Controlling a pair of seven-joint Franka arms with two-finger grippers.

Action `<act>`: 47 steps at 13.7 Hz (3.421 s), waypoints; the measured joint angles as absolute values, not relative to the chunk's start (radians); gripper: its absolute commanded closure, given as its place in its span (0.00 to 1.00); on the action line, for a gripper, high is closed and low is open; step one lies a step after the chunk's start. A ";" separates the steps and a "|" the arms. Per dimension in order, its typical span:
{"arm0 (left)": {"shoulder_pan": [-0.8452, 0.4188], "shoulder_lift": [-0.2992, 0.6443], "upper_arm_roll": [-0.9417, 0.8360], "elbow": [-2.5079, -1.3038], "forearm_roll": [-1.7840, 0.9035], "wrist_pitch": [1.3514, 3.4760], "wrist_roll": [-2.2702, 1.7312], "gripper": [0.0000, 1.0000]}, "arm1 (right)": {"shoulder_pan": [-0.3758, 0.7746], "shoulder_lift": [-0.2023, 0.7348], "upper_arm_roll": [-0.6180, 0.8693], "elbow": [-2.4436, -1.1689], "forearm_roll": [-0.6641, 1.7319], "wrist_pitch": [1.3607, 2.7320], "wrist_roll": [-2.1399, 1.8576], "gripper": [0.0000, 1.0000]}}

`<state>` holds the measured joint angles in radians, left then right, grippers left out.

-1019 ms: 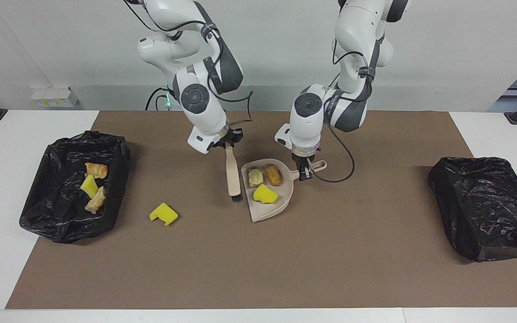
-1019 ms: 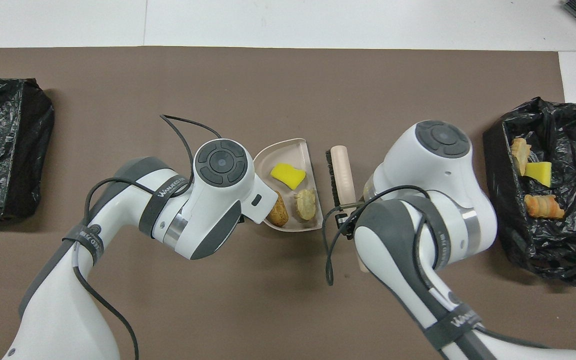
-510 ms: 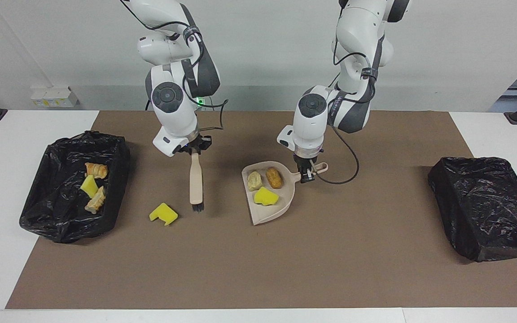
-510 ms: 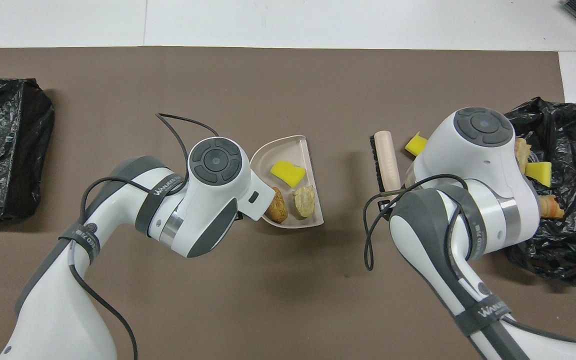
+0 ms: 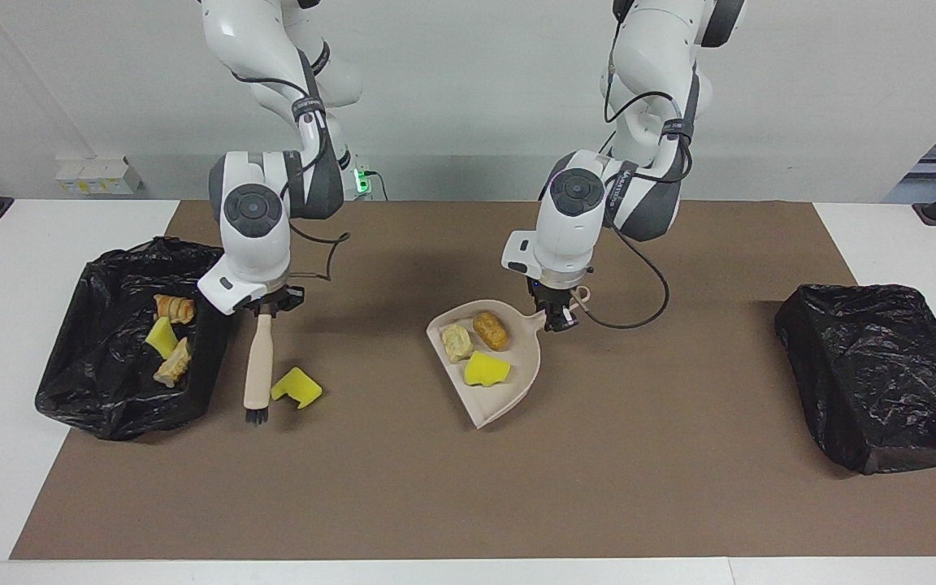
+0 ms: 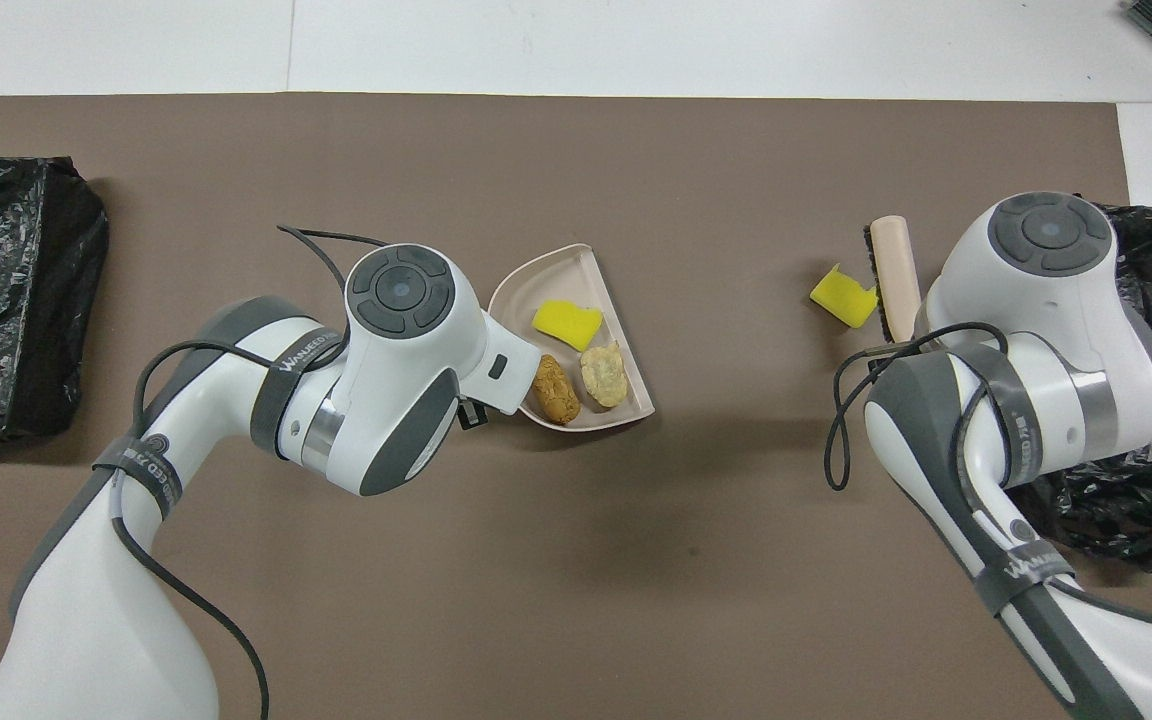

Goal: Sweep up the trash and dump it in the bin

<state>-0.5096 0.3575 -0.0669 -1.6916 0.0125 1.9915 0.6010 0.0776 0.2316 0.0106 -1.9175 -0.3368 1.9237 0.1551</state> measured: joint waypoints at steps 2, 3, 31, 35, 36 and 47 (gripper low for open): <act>-0.537 0.394 -0.068 -1.673 0.015 1.983 0.573 1.00 | 0.078 0.278 0.014 -1.918 -0.375 1.945 0.196 1.00; -0.547 0.414 -0.068 -1.663 0.018 1.983 0.564 1.00 | 0.081 0.293 0.018 -1.918 -0.377 1.946 0.205 1.00; -0.509 0.363 -0.064 -1.839 0.207 2.235 0.841 1.00 | 0.227 0.230 0.051 -1.901 0.289 1.806 -0.159 1.00; -0.476 0.337 -0.062 -1.855 0.208 2.249 0.913 1.00 | 0.151 0.220 0.046 -1.893 0.233 1.791 -0.160 1.00; -0.461 0.322 -0.061 -1.855 0.208 2.247 0.944 1.00 | 0.123 0.208 0.045 -1.891 0.218 1.779 -0.160 1.00; -0.093 0.119 -0.043 -1.847 0.138 1.966 1.108 1.00 | 0.347 0.115 0.062 -1.911 0.141 1.732 0.321 1.00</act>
